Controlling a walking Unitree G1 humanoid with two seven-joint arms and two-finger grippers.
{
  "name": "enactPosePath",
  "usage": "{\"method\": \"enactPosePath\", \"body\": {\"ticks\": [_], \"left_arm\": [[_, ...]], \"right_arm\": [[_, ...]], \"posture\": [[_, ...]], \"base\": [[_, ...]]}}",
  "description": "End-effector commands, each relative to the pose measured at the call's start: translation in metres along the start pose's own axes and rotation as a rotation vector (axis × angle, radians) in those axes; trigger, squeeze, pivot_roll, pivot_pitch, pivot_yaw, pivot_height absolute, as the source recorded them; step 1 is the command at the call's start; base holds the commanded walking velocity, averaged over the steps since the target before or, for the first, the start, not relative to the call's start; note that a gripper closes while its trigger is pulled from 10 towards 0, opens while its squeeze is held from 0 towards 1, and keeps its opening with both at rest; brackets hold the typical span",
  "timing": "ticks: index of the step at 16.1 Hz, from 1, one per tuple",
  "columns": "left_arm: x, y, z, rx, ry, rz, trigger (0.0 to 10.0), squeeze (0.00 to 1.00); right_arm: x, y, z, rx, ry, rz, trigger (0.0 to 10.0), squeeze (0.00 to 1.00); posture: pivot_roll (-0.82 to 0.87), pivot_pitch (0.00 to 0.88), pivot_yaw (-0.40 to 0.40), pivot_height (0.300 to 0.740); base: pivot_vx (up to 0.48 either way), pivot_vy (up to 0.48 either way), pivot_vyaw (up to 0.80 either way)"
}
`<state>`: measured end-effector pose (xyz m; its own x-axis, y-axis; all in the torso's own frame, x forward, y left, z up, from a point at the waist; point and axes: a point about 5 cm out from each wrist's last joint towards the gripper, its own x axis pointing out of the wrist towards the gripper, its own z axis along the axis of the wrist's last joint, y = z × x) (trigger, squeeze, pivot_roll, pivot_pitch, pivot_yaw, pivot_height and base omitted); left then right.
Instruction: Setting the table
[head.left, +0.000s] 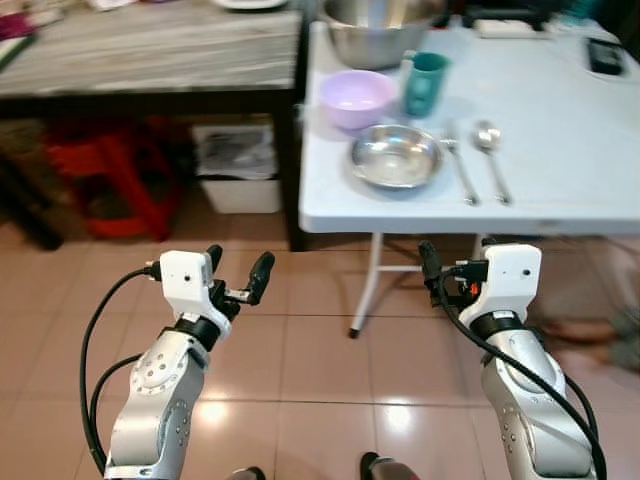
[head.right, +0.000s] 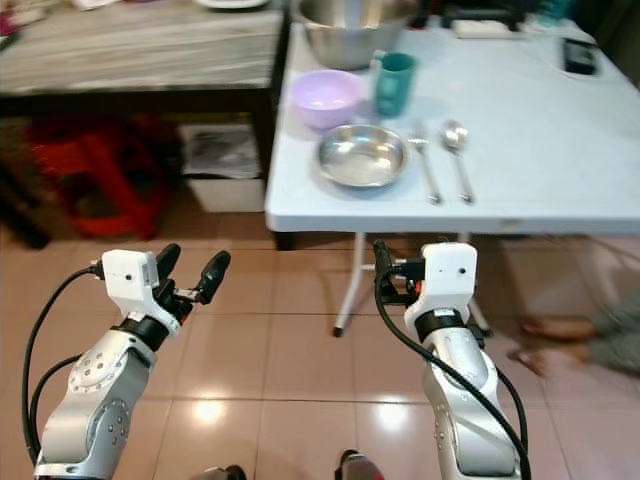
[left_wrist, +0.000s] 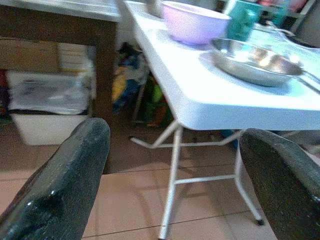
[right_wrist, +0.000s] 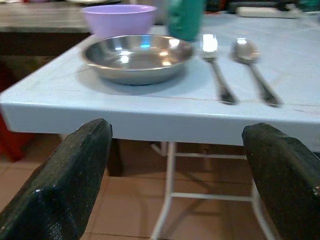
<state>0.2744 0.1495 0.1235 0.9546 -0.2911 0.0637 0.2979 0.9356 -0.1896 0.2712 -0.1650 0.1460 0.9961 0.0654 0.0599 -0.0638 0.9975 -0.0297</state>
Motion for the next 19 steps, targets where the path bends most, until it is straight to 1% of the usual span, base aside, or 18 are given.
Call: {"method": "enactPosePath", "body": {"ticks": [1, 2, 5, 6, 19], "left_arm": [[-0.002, 0.0, 0.004, 0.0, -0.012, -0.006, 10.0, 0.0], [-0.002, 0.0, 0.004, -0.002, -0.013, -0.008, 10.0, 0.0], [-0.002, -0.004, 0.004, 0.003, -0.018, -0.035, 10.0, 0.0], [-0.003, -0.004, 0.004, -0.001, -0.019, -0.04, 10.0, 0.0], [-0.003, -0.01, 0.002, -0.013, -0.014, -0.085, 10.0, 0.0]], "right_arm": [[0.0, 0.001, 0.0, -0.003, 0.001, 0.009, 10.0, 0.0], [0.0, 0.001, 0.0, -0.003, 0.001, 0.009, 10.0, 0.0], [0.0, 0.001, -0.001, -0.006, 0.002, 0.011, 10.0, 0.0], [0.0, 0.001, -0.001, -0.006, 0.003, 0.012, 10.0, 0.0], [0.0, 0.0, 0.0, -0.013, 0.0, 0.016, 10.0, 0.0]], "posture": [[-0.14, 0.157, 0.045, 0.74], [-0.14, 0.157, 0.045, 0.74], [-0.14, 0.155, 0.043, 0.74], [-0.14, 0.155, 0.043, 0.74], [-0.15, 0.156, 0.04, 0.74]], "base": [[0.0, 0.0, -0.41], [0.0, 0.0, -0.41], [0.0, 0.0, 0.0], [0.262, 0.0, 0.0], [0.377, 0.0, 0.0]]}}
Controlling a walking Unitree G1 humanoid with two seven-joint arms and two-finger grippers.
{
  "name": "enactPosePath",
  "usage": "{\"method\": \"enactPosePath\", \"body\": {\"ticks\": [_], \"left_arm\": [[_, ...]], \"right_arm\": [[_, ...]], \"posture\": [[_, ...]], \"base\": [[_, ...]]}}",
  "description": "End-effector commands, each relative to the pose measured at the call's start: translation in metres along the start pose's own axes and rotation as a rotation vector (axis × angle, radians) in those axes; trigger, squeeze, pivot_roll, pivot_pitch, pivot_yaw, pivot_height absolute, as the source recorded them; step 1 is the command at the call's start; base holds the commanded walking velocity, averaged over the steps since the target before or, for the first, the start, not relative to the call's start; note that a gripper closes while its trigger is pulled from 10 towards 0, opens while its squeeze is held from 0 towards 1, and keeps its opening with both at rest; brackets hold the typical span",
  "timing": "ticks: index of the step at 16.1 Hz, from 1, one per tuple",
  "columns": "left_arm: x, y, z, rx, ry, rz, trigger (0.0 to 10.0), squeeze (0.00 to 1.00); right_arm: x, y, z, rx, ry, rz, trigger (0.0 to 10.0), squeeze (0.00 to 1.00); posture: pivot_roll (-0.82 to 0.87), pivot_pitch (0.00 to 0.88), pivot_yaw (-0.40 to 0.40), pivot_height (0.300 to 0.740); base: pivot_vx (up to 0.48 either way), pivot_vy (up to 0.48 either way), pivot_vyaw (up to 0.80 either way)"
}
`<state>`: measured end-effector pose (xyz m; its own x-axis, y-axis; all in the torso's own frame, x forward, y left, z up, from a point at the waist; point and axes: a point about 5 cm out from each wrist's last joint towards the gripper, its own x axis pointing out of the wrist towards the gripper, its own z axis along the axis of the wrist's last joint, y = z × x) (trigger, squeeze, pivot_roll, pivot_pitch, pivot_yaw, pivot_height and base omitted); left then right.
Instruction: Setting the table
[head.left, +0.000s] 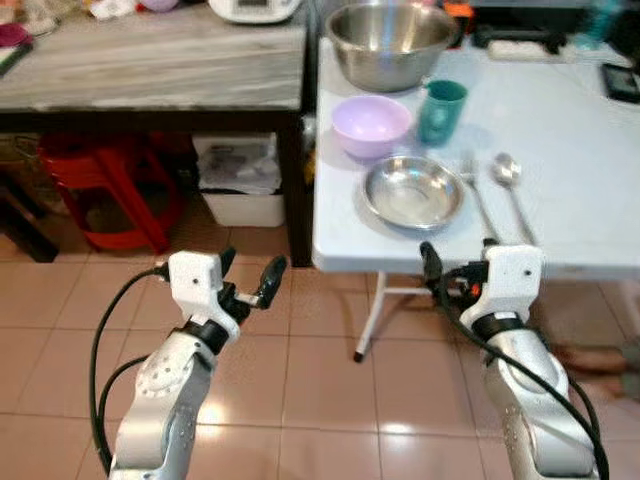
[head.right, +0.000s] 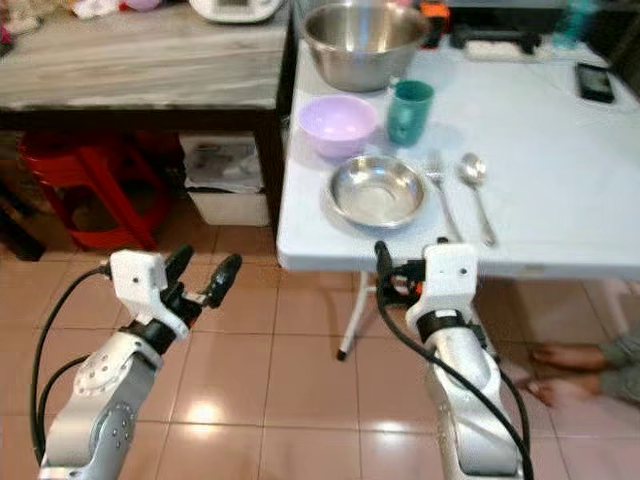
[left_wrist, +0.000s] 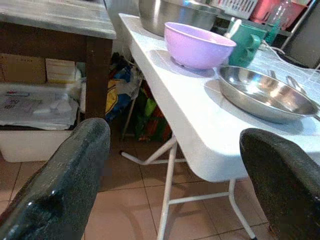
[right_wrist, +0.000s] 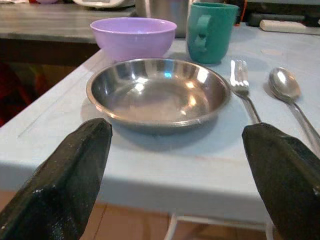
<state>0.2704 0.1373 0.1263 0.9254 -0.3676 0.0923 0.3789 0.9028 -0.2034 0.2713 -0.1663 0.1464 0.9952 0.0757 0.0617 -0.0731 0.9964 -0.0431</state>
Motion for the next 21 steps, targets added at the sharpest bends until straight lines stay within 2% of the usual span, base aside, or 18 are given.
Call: {"method": "enactPosePath", "body": {"ticks": [1, 5, 9, 14, 15, 21], "left_arm": [[-0.004, 0.002, 0.0, 0.008, 0.003, -0.004, 10.0, 0.0], [-0.005, 0.001, -0.001, 0.005, 0.009, -0.008, 10.0, 0.0], [-0.007, -0.001, 0.001, 0.001, -0.001, -0.025, 10.0, 0.0], [-0.015, -0.001, 0.002, 0.085, 0.01, -0.072, 10.0, 0.0], [-0.018, -0.003, 0.002, 0.114, 0.02, -0.11, 10.0, 0.0], [-0.018, -0.007, 0.004, 0.154, 0.026, -0.182, 10.0, 0.0]], "right_arm": [[0.0, 0.002, -0.001, -0.001, 0.002, 0.007, 10.0, 0.0], [0.0, 0.002, -0.001, 0.0, 0.003, 0.006, 10.0, 0.0], [0.0, 0.003, -0.001, 0.001, 0.001, 0.008, 10.0, 0.0], [-0.005, 0.001, -0.001, -0.003, 0.002, -0.007, 10.0, 0.0], [-0.007, -0.001, -0.001, -0.004, 0.001, -0.025, 10.0, 0.0], [-0.006, -0.018, 0.013, 0.01, -0.034, -0.13, 10.0, 0.0]], "posture": [[-0.15, 0.156, 0.04, 0.74], [-0.15, 0.159, 0.042, 0.74], [-0.15, 0.159, 0.042, 0.74], [-0.15, 0.169, 0.043, 0.74], [-0.15, 0.173, 0.044, 0.74], [-0.17, 0.188, 0.056, 0.74]], "base": [[0.39, 0.0, 0.0], [0.386, 0.0, 0.0], [0.0, 0.0, 0.0], [0.0, 0.0, 0.0], [0.0, 0.0, 0.0], [0.0, 0.0, 0.0]]}}
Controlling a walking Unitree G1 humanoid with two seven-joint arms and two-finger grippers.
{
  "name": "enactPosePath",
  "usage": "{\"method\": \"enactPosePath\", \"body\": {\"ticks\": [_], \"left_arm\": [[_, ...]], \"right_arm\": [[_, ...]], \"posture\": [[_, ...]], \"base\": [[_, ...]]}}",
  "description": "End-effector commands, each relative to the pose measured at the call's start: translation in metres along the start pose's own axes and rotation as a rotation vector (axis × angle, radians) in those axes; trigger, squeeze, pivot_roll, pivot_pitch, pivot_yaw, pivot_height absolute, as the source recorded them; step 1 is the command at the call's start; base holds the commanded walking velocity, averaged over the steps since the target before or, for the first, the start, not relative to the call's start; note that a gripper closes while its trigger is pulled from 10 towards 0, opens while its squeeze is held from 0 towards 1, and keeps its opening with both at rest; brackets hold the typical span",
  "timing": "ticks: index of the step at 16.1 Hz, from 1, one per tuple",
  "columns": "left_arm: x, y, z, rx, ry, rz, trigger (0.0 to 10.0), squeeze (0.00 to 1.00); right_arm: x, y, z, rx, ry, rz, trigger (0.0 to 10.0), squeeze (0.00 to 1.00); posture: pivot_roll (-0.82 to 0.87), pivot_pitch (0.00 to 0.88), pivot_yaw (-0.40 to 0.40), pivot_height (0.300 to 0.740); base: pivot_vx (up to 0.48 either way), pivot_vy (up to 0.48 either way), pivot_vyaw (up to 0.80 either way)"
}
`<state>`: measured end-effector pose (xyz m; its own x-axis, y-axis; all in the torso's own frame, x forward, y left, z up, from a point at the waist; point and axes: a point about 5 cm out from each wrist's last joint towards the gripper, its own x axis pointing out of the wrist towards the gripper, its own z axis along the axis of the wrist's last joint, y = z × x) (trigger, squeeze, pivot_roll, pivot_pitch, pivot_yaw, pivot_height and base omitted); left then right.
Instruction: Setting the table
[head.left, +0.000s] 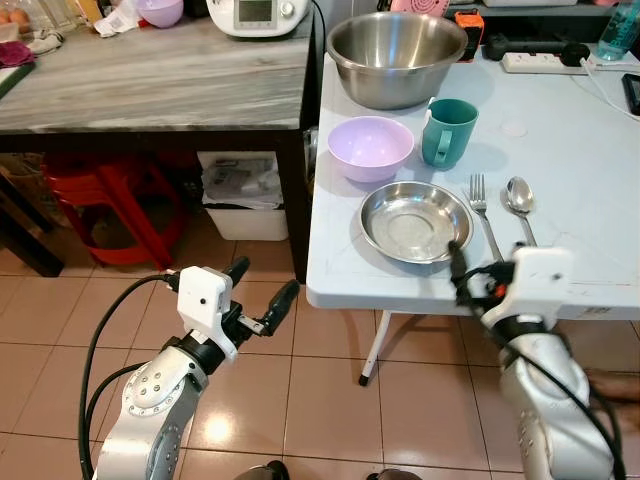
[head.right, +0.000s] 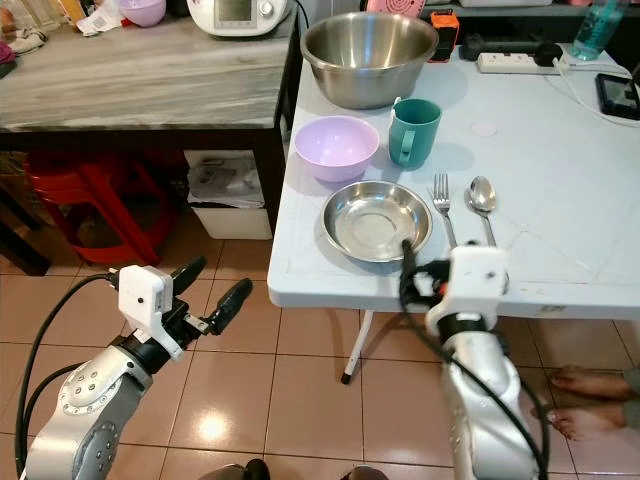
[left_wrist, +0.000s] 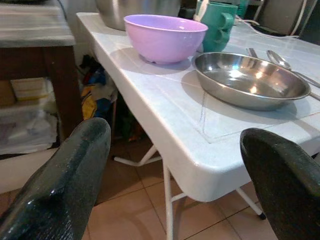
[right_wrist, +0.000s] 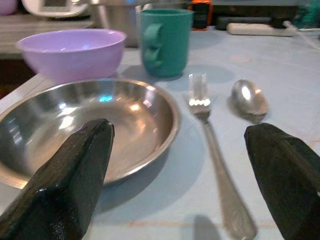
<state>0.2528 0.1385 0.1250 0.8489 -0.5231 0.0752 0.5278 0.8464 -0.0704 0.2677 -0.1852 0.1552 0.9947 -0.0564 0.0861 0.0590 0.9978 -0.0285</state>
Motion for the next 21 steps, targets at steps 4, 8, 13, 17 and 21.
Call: {"method": "enactPosePath", "body": {"ticks": [4, 8, 13, 17, 21], "left_arm": [[0.002, -0.006, 0.008, 0.07, -0.023, -0.047, 10.0, 0.0], [0.0, -0.006, 0.009, 0.078, -0.019, -0.058, 10.0, 0.0], [-0.004, -0.008, 0.009, 0.071, 0.001, -0.172, 10.0, 0.0], [-0.003, -0.004, 0.007, 0.093, 0.021, -0.212, 10.0, 0.0], [0.0, -0.007, 0.006, 0.104, 0.022, -0.222, 10.0, 0.0]], "right_arm": [[0.008, -0.005, 0.009, 0.072, -0.003, -0.021, 10.0, 0.0], [0.016, -0.009, 0.008, 0.125, 0.021, -0.042, 10.0, 0.0], [0.016, -0.014, 0.001, 0.165, 0.062, -0.067, 10.0, 0.0], [0.022, -0.021, 0.006, 0.16, 0.051, -0.063, 10.0, 0.0], [0.034, -0.021, 0.01, 0.184, 0.056, -0.037, 10.0, 0.0]], "posture": [[-0.17, 0.199, 0.062, 0.74], [-0.15, 0.212, 0.057, 0.74], [-0.15, 0.222, 0.055, 0.74], [-0.15, 0.225, 0.053, 0.74], [-0.15, 0.23, 0.048, 0.74]], "base": [[0.0, 0.0, 0.0], [0.0, 0.0, 0.0], [0.0, 0.0, 0.0], [0.0, 0.0, 0.0], [0.0, 0.0, 0.0]]}}
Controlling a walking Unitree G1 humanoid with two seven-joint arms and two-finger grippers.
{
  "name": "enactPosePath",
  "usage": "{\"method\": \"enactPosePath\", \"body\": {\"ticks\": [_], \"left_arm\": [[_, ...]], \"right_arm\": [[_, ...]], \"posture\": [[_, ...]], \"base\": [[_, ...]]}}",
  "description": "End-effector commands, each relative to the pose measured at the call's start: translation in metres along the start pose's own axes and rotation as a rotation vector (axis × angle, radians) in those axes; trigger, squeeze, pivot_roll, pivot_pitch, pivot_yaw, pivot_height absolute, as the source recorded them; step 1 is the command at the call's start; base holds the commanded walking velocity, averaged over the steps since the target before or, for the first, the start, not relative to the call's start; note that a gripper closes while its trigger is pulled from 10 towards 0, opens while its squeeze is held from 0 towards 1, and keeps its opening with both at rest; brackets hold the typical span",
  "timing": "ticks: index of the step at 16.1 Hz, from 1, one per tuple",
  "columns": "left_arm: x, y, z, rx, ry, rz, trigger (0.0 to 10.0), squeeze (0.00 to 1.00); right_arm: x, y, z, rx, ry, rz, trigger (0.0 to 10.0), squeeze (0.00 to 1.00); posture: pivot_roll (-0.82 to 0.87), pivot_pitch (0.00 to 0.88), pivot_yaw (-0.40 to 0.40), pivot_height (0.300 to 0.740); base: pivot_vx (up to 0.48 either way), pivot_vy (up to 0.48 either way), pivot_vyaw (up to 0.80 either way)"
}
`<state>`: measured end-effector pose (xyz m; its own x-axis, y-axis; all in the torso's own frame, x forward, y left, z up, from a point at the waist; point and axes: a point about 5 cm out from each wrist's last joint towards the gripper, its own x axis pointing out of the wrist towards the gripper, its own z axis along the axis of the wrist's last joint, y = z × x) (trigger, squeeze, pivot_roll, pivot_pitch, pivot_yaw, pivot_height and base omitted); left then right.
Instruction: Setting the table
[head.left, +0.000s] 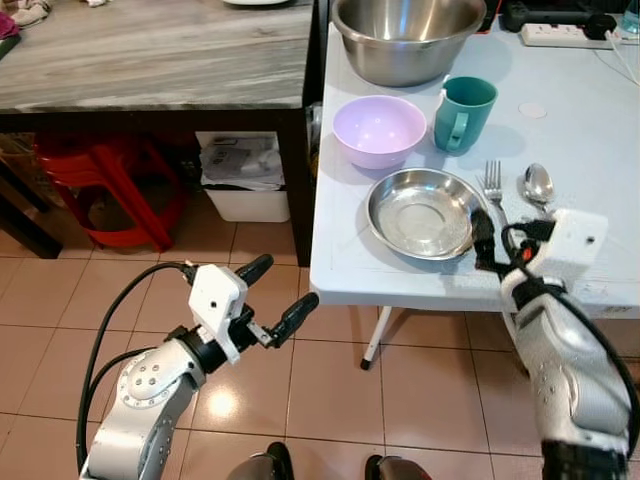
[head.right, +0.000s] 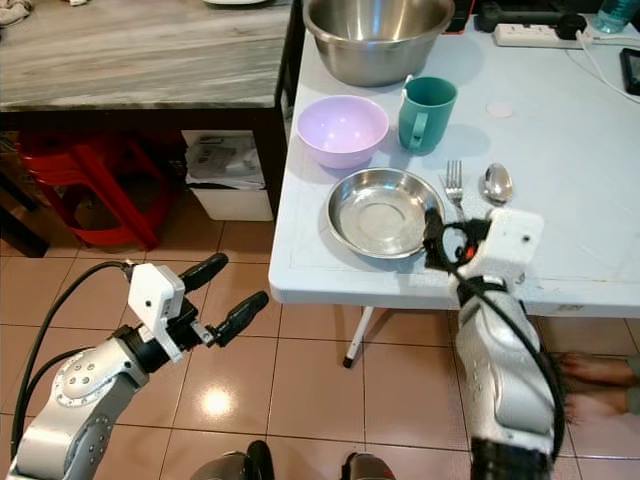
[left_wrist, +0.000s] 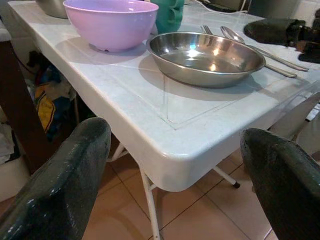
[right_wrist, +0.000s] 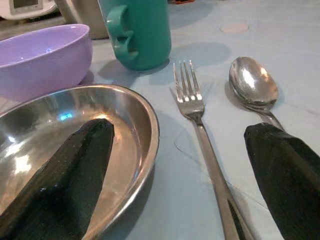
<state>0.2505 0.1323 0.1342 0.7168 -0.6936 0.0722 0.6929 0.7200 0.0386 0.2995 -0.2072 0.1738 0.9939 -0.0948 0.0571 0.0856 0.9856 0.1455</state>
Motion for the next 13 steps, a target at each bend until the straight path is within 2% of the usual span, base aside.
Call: {"method": "enactPosePath", "body": {"ticks": [1, 5, 10, 11, 12, 13], "left_arm": [[-0.002, -0.002, -0.003, 0.012, 0.017, -0.007, 10.0, 0.0], [-0.004, -0.003, -0.004, 0.041, 0.023, -0.021, 10.0, 0.0], [0.0, 0.0, 0.0, 0.072, -0.001, -0.006, 10.0, 0.0], [0.0, 0.0, 0.0, 0.073, -0.002, -0.007, 10.0, 0.0], [0.0, 0.0, 0.0, 0.074, -0.002, -0.007, 10.0, 0.0], [0.0, 0.0, 0.0, 0.074, -0.001, -0.006, 10.0, 0.0]], "right_arm": [[0.001, 0.001, -0.006, 0.008, 0.033, 0.017, 10.0, 0.0], [0.006, 0.014, -0.012, 0.043, 0.064, 0.069, 10.0, 0.0], [0.017, 0.026, -0.021, 0.144, 0.122, 0.127, 10.0, 0.0], [0.017, 0.025, -0.021, 0.156, 0.122, 0.118, 3.2, 0.0], [0.017, 0.025, -0.021, 0.169, 0.129, 0.113, 0.0, 0.0], [0.017, 0.024, -0.023, 0.176, 0.136, 0.112, 0.0, 0.0]], "posture": [[-0.15, 0.23, 0.048, 0.74], [-0.14, 0.238, 0.051, 0.74], [-0.14, 0.242, 0.054, 0.74], [-0.14, 0.247, 0.054, 0.74], [-0.14, 0.247, 0.054, 0.74], [-0.14, 0.247, 0.054, 0.74]], "base": [[0.0, 0.0, 0.0], [0.0, 0.0, 0.0], [0.0, 0.0, 0.0], [0.0, 0.0, 0.0], [0.0, 0.0, 0.0], [0.0, 0.0, 0.0]]}}
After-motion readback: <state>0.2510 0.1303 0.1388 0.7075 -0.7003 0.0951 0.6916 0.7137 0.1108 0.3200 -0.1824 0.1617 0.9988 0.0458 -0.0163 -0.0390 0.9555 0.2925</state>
